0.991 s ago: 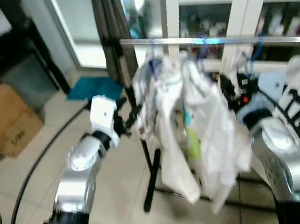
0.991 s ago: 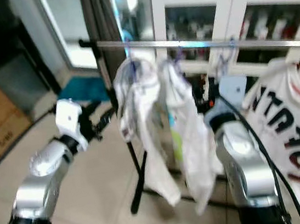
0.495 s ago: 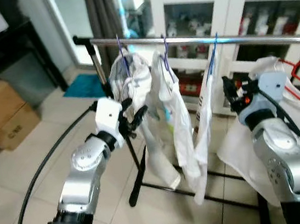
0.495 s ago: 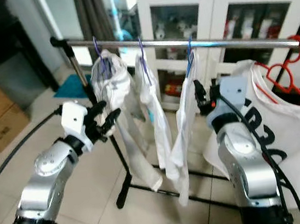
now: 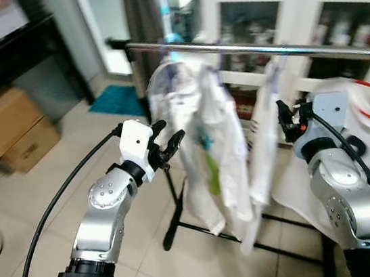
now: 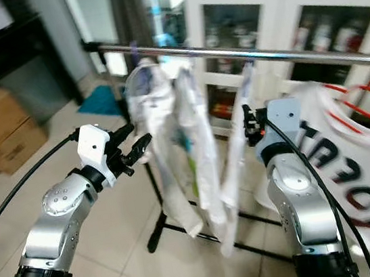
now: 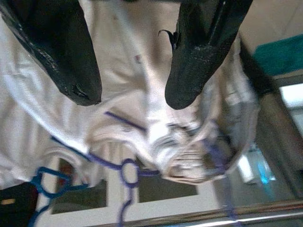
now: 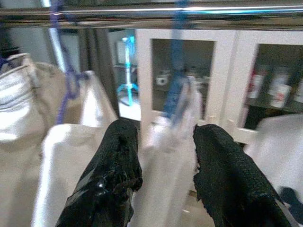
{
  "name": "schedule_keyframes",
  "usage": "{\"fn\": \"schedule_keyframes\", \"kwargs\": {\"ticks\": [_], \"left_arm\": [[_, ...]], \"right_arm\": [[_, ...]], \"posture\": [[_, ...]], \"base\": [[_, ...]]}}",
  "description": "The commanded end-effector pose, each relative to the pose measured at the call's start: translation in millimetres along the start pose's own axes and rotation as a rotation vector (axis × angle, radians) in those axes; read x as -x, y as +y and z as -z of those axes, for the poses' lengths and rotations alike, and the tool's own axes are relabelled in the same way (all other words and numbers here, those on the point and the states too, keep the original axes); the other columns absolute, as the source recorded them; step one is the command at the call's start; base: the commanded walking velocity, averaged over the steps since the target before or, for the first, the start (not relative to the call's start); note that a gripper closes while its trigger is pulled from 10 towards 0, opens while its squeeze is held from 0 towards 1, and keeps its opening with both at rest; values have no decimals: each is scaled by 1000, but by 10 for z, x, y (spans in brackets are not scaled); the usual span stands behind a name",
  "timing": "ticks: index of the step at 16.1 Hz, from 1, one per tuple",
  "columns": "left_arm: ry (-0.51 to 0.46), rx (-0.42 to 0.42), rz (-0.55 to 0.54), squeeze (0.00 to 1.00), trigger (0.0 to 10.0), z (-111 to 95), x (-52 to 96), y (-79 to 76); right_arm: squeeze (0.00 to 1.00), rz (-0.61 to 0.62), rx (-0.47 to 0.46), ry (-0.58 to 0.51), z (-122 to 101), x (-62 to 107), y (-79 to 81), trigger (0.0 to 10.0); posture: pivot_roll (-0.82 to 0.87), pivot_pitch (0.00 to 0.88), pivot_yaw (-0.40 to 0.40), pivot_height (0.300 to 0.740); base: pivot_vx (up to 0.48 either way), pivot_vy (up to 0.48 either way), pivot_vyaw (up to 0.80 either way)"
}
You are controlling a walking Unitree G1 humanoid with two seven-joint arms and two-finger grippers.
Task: Hang hanger
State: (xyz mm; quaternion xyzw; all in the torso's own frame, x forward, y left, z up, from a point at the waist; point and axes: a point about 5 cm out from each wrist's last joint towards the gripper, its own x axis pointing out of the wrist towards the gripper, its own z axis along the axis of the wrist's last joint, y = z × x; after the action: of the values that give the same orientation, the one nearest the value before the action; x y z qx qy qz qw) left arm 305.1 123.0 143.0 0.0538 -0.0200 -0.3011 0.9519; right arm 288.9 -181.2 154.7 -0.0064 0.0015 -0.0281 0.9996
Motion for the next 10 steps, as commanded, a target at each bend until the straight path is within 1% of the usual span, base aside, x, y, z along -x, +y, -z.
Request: {"fn": "schedule_keyframes", "kwargs": {"ticks": [1,3,5,8,9,10], "left_arm": [[0,-1,2,0,10000,-19,9,27],[1,1,10,0,10000,-19,6,24],[7,-6,19,0,10000,-13,2,20],[3,-6,26,0,10000,-24,-5,25],[-24,16,42,0,10000,-50,2,9],[-26,26,56,0,10000,-59,1,-1]], "right_arm": [[0,24,-4,-2,-32,-28,1,10000],[0,82,-17,2,-36,-34,-73,10000],[0,101,3,-4,-72,-44,-117,10000],[0,106,13,-31,-155,-69,-136,10000],[0,123,20,-34,-175,-70,-151,10000],[0,130,18,-38,-192,-75,-162,10000]], "posture": [[-154,0,69,740],[-154,0,72,740],[-155,0,73,740],[-154,0,74,740],[-154,0,74,740],[-152,0,73,740]], "base": [[368,0,0],[396,0,0],[398,0,0],[389,0,0],[0,0,0],[0,0,0]]}}
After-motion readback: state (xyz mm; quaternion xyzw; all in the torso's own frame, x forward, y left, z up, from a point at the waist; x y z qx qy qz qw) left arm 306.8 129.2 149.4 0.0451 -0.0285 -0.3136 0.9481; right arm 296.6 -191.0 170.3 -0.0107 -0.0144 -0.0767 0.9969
